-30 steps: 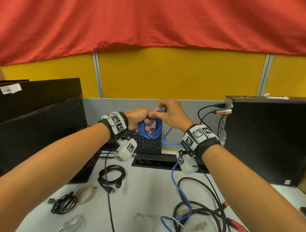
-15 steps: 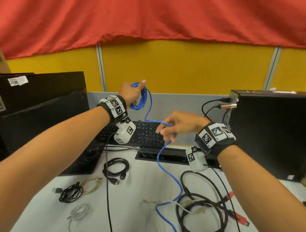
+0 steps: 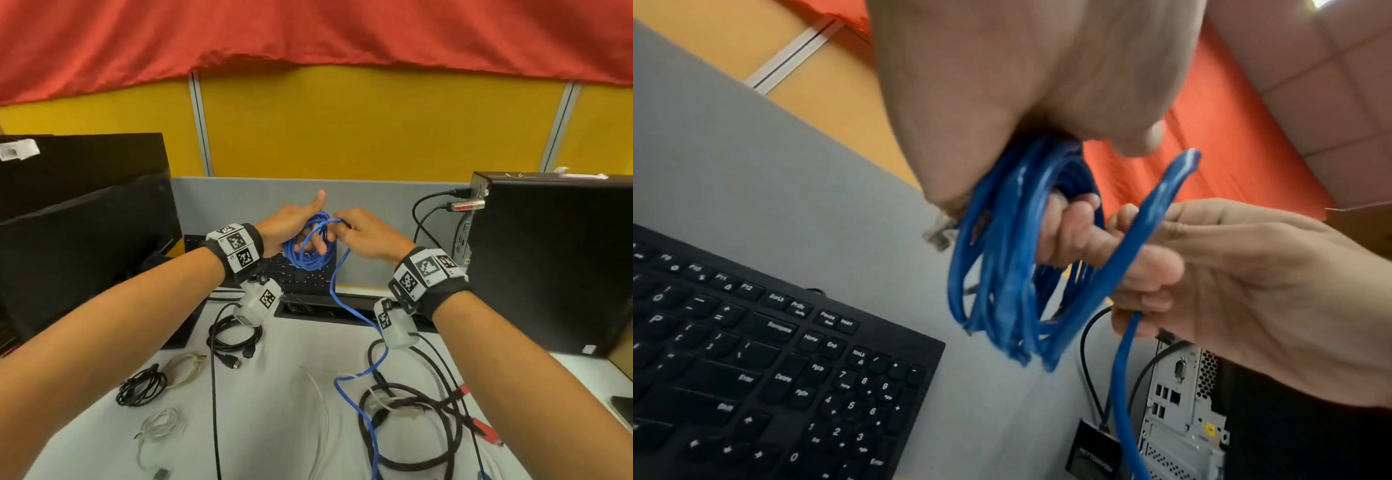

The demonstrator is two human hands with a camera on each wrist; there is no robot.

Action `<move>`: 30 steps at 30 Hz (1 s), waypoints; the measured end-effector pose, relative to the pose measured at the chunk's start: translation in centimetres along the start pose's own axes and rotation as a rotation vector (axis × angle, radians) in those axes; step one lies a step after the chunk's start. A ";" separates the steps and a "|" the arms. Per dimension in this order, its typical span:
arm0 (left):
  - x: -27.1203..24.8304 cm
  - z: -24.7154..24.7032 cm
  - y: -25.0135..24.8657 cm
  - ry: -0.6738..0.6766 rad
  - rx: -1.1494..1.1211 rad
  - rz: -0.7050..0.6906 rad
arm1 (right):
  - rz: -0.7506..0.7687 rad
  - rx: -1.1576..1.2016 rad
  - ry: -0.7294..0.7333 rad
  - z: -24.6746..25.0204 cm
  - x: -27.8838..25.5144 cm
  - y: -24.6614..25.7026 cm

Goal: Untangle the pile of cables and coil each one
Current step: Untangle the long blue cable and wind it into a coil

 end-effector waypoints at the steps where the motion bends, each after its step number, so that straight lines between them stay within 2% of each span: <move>1: 0.0 -0.2 0.2 0.009 0.027 0.000 | -0.018 -0.002 0.005 0.0 0.0 -0.4; 4: 0.0 -0.7 0.8 0.075 0.099 -0.023 | -0.049 0.026 0.010 -0.2 0.1 -1.4; 6: 0.0 -0.4 1.2 0.079 0.065 -0.037 | -0.051 0.068 -0.013 -0.2 0.2 -1.9; 9: -0.3 0.9 1.5 -0.003 -0.058 -0.028 | -0.030 0.143 -0.054 0.2 0.1 -2.5; 12: -0.3 3.1 1.2 -0.156 -0.093 -0.012 | -0.052 0.204 -0.005 -0.3 0.0 -3.2; 14: -0.1 5.2 0.9 -0.299 -0.050 -0.008 | -0.097 0.311 0.078 -1.2 -0.3 -3.4; 16: -0.4 7.7 0.6 -0.468 -0.006 -0.009 | -0.124 0.433 0.246 -2.9 -0.9 -3.0; 18: -0.9 10.1 0.3 -0.613 0.047 -0.005 | -0.075 0.430 0.451 -4.6 -1.9 -2.1; 20: -1.4 12.0 0.3 -0.717 0.083 0.035 | -0.005 0.403 0.572 -5.6 -2.7 -1.4; 22: -2.2 13.7 0.6 -0.831 0.120 0.098 | 0.017 0.427 0.523 -5.3 -3.0 -1.7; 26: -4.8 16.4 1.6 -1.024 0.171 0.215 | -0.070 0.425 0.241 -3.1 -3.3 -4.6; 30: -5.4 16.5 3.5 -1.017 0.142 0.263 | -0.115 0.486 -0.038 -1.0 -4.3 -7.8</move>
Point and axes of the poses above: each hand's wrist, its own x-axis towards the middle knuckle, its own z-axis out of the back of the hand, y = z × x, the point moved 9 cm from there along x, towards the middle knuckle, and after that the axes turned 10 degrees about y, right-handed, at the moved point
